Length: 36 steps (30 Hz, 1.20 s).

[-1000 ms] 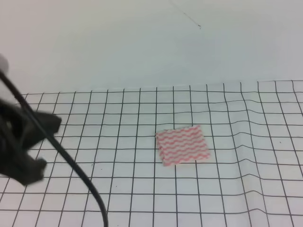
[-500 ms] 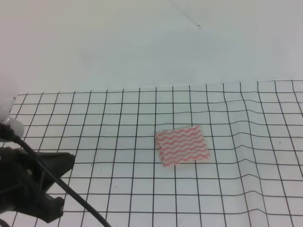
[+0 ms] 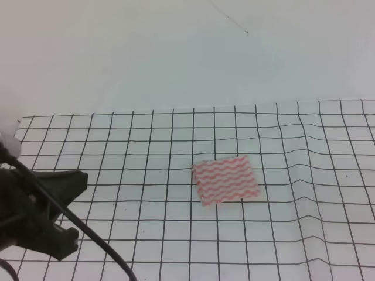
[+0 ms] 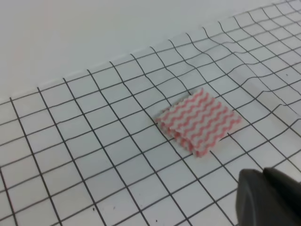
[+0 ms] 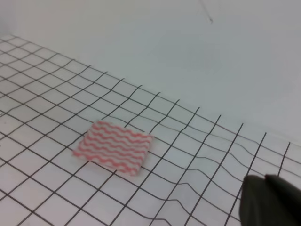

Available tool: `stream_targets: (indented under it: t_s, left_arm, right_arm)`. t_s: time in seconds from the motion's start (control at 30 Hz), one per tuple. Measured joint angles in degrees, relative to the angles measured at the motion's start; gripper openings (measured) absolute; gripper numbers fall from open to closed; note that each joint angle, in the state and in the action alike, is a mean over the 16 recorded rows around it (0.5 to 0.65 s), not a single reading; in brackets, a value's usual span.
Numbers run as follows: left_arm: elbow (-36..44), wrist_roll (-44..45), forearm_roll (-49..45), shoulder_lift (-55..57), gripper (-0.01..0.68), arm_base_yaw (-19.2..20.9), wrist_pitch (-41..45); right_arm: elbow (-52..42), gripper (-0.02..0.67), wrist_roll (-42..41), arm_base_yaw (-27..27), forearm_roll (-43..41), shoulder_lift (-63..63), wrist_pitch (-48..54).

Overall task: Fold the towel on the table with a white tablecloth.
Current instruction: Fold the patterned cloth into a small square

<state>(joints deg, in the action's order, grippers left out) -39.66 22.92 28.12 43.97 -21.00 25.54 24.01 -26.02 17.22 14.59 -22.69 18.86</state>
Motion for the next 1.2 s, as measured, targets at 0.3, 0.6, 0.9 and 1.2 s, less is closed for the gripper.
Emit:
stream_targets:
  t_s: [0.3, 0.6, 0.9, 1.2]
  left_arm:
    - [0.0, 0.5, 0.0, 0.4, 0.0, 0.0, 1.0]
    - [3.0, -2.9, -4.9, -1.2, 0.0, 0.0, -3.7]
    - [16.9, -10.3, -13.6, -14.7, 0.0, 0.6, -18.0]
    - [32.8, -15.1, -16.0, -33.8, 0.0, 5.7, -24.5]
  right_arm:
    - [-0.1, 0.0, 0.0, 0.0, 0.1, 0.0, 0.8]
    - [-0.1, 0.0, 0.0, 0.0, 0.1, 0.0, 0.8]
    - [-0.1, 0.0, 0.0, 0.0, 0.1, 0.0, 0.8]
    - [-0.1, 0.0, 0.0, 0.0, 0.1, 0.0, 0.8]
